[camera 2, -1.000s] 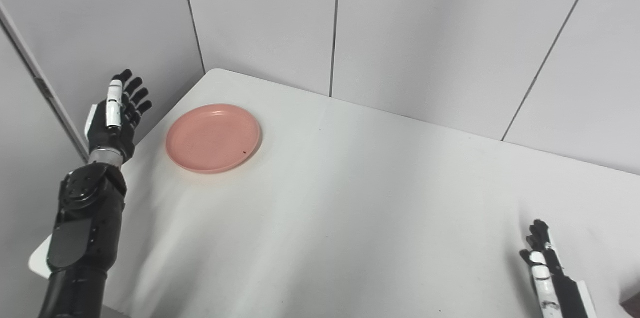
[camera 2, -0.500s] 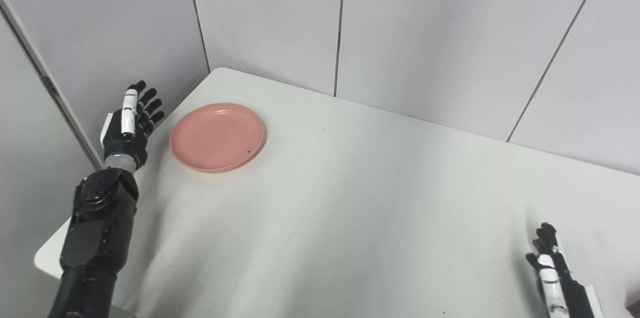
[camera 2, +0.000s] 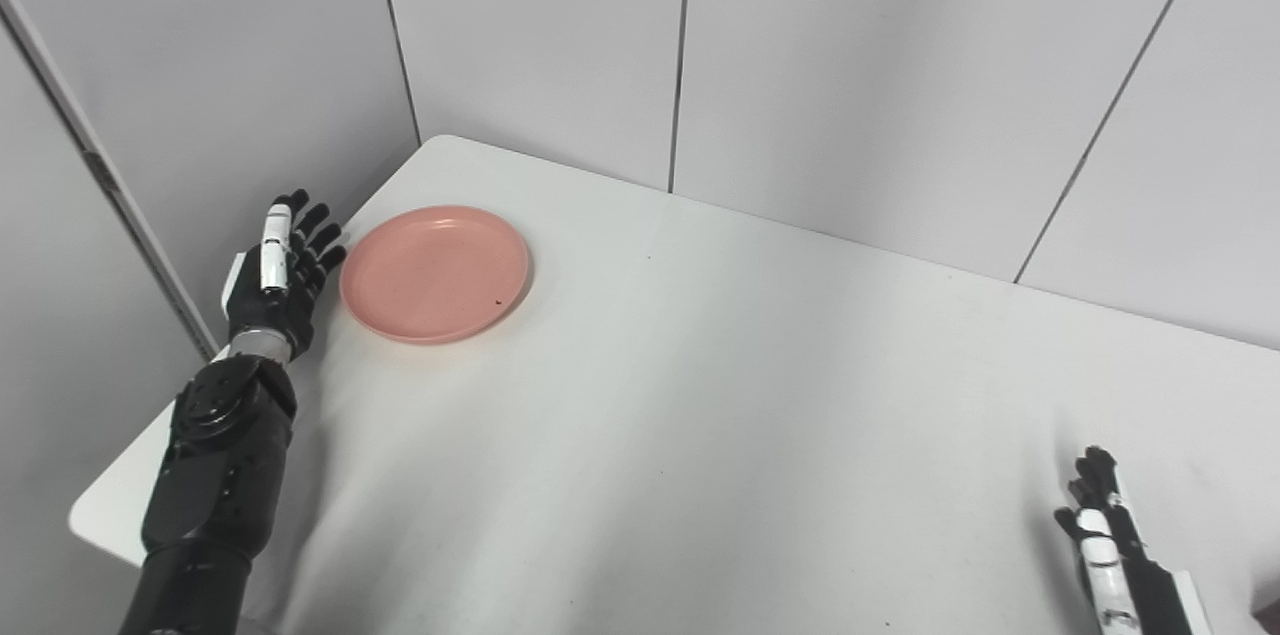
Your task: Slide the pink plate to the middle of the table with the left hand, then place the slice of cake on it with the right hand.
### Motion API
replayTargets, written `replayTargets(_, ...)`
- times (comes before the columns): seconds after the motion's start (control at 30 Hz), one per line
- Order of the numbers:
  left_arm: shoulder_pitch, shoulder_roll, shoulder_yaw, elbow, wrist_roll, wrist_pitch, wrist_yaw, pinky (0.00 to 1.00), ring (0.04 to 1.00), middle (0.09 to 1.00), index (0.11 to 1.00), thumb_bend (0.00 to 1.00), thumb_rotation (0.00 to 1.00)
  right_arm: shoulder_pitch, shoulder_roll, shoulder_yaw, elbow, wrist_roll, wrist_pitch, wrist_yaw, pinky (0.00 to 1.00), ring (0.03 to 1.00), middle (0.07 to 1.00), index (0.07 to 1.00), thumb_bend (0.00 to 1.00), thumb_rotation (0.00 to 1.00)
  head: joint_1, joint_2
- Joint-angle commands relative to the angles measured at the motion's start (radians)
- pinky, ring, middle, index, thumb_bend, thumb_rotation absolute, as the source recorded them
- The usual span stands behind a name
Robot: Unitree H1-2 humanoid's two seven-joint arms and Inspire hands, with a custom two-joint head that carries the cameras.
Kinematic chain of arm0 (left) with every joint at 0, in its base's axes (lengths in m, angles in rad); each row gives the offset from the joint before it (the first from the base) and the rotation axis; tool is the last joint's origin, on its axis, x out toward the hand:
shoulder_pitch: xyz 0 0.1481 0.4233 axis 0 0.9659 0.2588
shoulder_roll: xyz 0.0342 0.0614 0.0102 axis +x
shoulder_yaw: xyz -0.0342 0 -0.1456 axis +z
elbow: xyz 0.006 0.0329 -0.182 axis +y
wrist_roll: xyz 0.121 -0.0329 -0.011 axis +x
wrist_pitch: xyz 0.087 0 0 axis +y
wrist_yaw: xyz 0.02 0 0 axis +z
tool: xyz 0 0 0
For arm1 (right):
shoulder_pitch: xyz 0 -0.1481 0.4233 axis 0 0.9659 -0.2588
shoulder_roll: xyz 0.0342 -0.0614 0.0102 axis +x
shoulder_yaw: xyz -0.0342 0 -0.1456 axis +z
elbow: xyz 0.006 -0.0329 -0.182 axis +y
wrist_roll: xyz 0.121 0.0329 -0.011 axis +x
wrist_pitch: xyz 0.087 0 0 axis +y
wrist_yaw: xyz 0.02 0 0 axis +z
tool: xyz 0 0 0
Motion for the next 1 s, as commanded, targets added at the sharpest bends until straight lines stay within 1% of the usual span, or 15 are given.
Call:
replayTargets(0.0, -0.017, 0.018, -0.006, -0.003, 0.001, -0.024, -0.005, 0.89, 0.916, 0.93, 0.917, 0.31, 1.0, 0.007, -0.015, -0.015, -0.026, 0.008, 0.019, -0.001, 1.0, 1.0, 1.0, 0.997, 0.24, 1.0, 0.0, 0.002)
replayTargets(0.07, -0.015, 0.016, -0.011, 0.009, 0.001, -0.035, -0.012, 0.89, 0.916, 0.929, 0.919, 0.31, 1.0, 0.007, -0.018, -0.013, -0.02, 0.005, 0.008, 0.0, 1.0, 1.0, 1.0, 0.997, 0.23, 1.0, 0.0, 0.002)
replayTargets(0.2, -0.014, 0.01, -0.027, 0.033, -0.003, -0.062, -0.035, 0.91, 0.932, 0.945, 0.935, 0.31, 1.0, 0.009, -0.018, -0.013, -0.033, 0.006, 0.035, -0.004, 1.0, 1.0, 1.0, 0.998, 0.24, 1.0, -0.001, 0.003)
replayTargets(0.27, -0.017, 0.004, -0.039, 0.034, 0.001, -0.057, -0.031, 0.92, 0.934, 0.943, 0.933, 0.32, 1.0, 0.01, -0.012, -0.016, -0.035, 0.015, 0.038, -0.005, 1.0, 1.0, 1.0, 0.995, 0.23, 1.0, -0.002, 0.006)
replayTargets(0.33, -0.02, -0.001, -0.053, 0.042, 0.006, -0.059, -0.032, 0.92, 0.934, 0.935, 0.925, 0.32, 1.0, 0.009, -0.014, -0.013, -0.022, 0.002, 0.01, -0.007, 1.0, 1.0, 1.0, 0.993, 0.23, 1.0, -0.004, 0.006)
replayTargets(0.57, -0.034, -0.02, -0.111, 0.046, 0.016, -0.046, -0.041, 0.91, 0.911, 0.923, 0.902, 0.34, 1.0, 0.008, -0.01, -0.01, -0.026, -0.004, 0.011, -0.01, 1.0, 1.0, 1.0, 0.993, 0.24, 1.0, -0.018, 0.011)
replayTargets(0.67, -0.046, -0.033, -0.153, 0.042, 0.024, -0.033, -0.056, 0.94, 0.927, 0.936, 0.92, 0.33, 1.0, 0.008, -0.007, -0.008, -0.025, -0.008, 0.0, -0.012, 1.0, 1.0, 1.0, 0.994, 0.24, 1.0, -0.029, 0.013)
replayTargets(0.73, -0.056, -0.042, -0.183, 0.049, 0.042, -0.03, -0.056, 0.92, 0.922, 0.936, 0.925, 0.33, 1.0, 0.009, -0.005, -0.007, -0.022, -0.009, -0.008, -0.015, 1.0, 1.0, 1.0, 0.99, 0.25, 1.0, -0.034, 0.015)
replayTargets(0.8, -0.067, -0.052, -0.203, 0.054, 0.048, -0.025, -0.056, 0.9, 0.909, 0.923, 0.908, 0.34, 1.0, 0.01, -0.002, -0.007, -0.025, -0.004, -0.004, -0.013, 1.0, 1.0, 1.0, 0.991, 0.25, 1.0, -0.039, 0.016)
replayTargets(0.97, -0.085, -0.078, -0.243, 0.049, 0.058, -0.008, -0.054, 0.9, 0.915, 0.93, 0.915, 0.34, 1.0, 0.013, 0.006, -0.003, -0.045, -0.02, 0.02, -0.028, 1.0, 1.0, 1.0, 0.991, 0.23, 1.0, -0.054, 0.02)
